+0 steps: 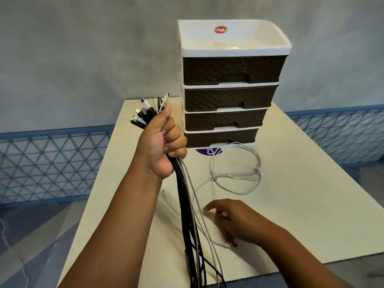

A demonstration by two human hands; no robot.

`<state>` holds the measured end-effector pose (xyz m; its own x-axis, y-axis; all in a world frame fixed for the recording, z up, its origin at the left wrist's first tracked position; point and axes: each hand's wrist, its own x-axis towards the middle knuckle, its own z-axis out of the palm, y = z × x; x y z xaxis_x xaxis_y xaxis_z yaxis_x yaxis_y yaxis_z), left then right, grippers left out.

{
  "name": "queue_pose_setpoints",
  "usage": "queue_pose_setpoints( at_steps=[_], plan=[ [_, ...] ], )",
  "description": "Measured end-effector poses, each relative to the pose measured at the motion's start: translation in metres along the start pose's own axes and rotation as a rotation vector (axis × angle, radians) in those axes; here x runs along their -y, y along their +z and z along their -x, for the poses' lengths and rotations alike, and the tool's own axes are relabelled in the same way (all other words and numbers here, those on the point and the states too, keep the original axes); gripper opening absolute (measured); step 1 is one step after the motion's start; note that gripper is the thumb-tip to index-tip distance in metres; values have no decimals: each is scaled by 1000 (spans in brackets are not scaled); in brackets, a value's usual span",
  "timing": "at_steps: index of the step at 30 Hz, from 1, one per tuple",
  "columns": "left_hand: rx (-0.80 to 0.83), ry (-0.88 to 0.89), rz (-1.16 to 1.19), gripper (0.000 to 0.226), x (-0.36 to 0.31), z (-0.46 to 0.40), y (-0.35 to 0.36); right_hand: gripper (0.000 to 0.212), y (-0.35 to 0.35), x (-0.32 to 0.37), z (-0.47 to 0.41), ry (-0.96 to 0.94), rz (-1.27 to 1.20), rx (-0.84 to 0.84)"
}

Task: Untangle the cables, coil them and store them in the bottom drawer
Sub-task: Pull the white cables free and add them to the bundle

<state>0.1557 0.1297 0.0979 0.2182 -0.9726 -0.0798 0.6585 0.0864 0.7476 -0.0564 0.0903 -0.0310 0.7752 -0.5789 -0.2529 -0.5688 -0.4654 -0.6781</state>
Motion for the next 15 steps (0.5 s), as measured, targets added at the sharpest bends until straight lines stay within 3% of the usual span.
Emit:
queue_pose_setpoints(
  at_steps=[3, 7, 11, 15],
  plan=[
    [1, -21, 2, 59, 0, -7, -5, 15, 9, 5, -7, 55, -90, -40],
    [-5, -38, -8, 60, -1, -13, -8, 17, 1, -3, -29, -35, 192, -326],
    [-30, -32, -4, 59, -1, -16, -11, 21, -5, -20, -41, -205, 496, -211],
    [-57, -30, -2, 59, -3, -16, -13, 9, -27, -18, -46, -287, 408, -253]
  ],
)
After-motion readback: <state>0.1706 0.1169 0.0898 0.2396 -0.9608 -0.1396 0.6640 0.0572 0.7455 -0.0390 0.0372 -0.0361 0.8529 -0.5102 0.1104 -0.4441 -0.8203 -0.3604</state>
